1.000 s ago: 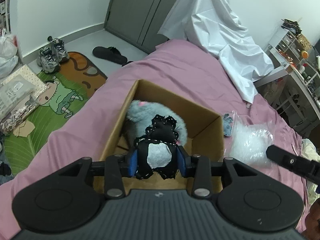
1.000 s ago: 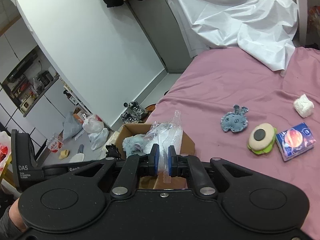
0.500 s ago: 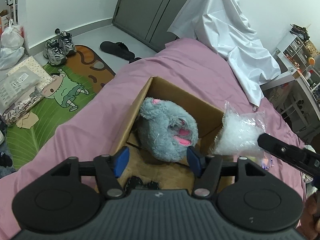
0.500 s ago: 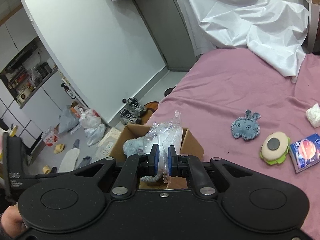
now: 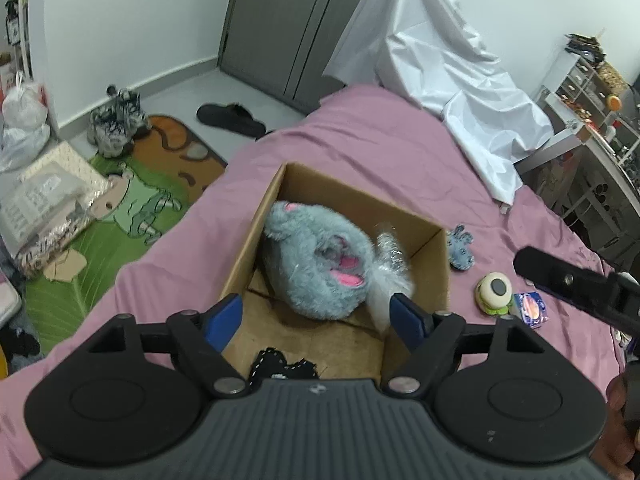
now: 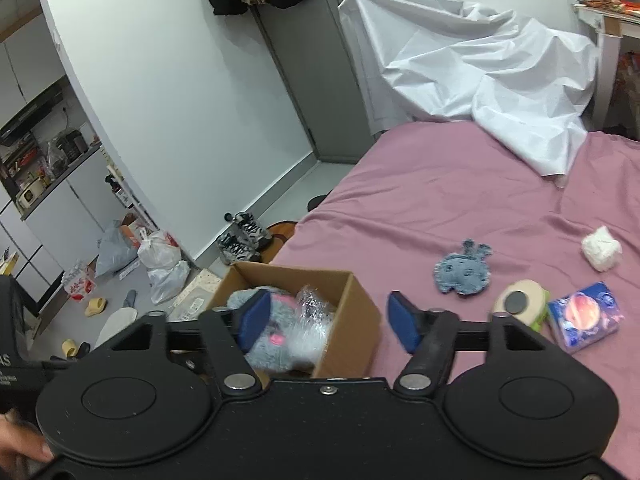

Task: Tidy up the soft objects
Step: 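Open both tools to drop the lace item and filling bag into the box, then move the left tool to the green round plush while the right tool approaches the blue tissue pack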

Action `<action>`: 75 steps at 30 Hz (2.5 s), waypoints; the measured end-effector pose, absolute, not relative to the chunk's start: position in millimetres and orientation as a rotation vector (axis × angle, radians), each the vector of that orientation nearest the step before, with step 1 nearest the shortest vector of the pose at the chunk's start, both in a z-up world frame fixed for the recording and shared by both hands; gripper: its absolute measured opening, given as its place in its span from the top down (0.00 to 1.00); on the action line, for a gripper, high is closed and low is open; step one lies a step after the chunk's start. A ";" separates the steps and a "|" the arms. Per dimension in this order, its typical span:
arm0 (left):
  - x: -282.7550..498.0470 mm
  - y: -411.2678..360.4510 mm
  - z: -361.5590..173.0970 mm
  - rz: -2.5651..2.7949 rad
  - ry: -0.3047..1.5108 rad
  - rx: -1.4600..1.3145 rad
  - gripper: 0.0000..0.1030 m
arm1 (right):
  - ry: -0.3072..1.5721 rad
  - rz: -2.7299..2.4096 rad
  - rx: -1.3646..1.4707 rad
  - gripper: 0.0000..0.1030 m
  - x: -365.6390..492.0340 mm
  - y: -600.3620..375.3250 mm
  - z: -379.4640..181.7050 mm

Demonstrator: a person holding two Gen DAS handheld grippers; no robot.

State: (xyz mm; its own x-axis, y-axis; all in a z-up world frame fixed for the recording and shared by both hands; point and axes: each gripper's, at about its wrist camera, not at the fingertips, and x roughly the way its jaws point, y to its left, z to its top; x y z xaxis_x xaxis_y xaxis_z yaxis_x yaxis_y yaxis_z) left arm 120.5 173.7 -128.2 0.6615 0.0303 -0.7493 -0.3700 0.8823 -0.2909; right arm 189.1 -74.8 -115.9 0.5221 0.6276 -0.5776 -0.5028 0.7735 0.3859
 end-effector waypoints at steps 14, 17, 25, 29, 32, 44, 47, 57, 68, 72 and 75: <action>121.7 139.0 -106.3 0.200 0.734 -0.406 0.11 | 0.726 0.572 0.258 0.00 182.2 -134.0 -121.2; 122.0 132.6 -103.1 0.191 0.732 -0.404 0.11 | 0.726 0.572 0.266 0.00 179.9 -142.1 -121.4; 133.6 110.9 -98.6 0.109 0.795 -0.419 0.11 | 0.731 0.554 0.324 0.00 179.0 -170.6 -119.2; 140.3 93.3 -96.8 0.074 0.806 -0.366 0.11 | 0.731 0.535 0.321 0.00 180.9 -182.5 -120.9; 145.4 84.3 -97.0 0.040 0.819 -0.355 0.11 | 0.738 0.520 0.326 0.00 182.9 -191.0 -124.4; 165.6 52.5 -98.9 -0.007 0.823 -0.299 0.05 | 0.782 0.474 0.351 0.00 192.4 -215.6 -145.7; 170.3 45.6 -99.6 -0.015 0.817 -0.295 0.05 | 0.789 0.468 0.354 0.00 196.6 -219.5 -148.4; 191.7 35.0 -104.6 -0.012 0.838 -0.318 0.05 | 0.804 0.455 0.363 0.00 206.9 -233.8 -156.1; 216.6 23.9 -117.7 -0.009 0.856 -0.330 0.05 | 0.832 0.445 0.367 0.00 223.4 -246.6 -170.7; 226.3 20.7 -124.0 -0.012 0.850 -0.341 0.06 | 0.841 0.444 0.360 0.00 231.8 -248.9 -177.5; 237.4 17.3 -131.4 -0.013 0.865 -0.359 0.08 | 0.853 0.441 0.355 0.00 239.5 -249.9 -183.9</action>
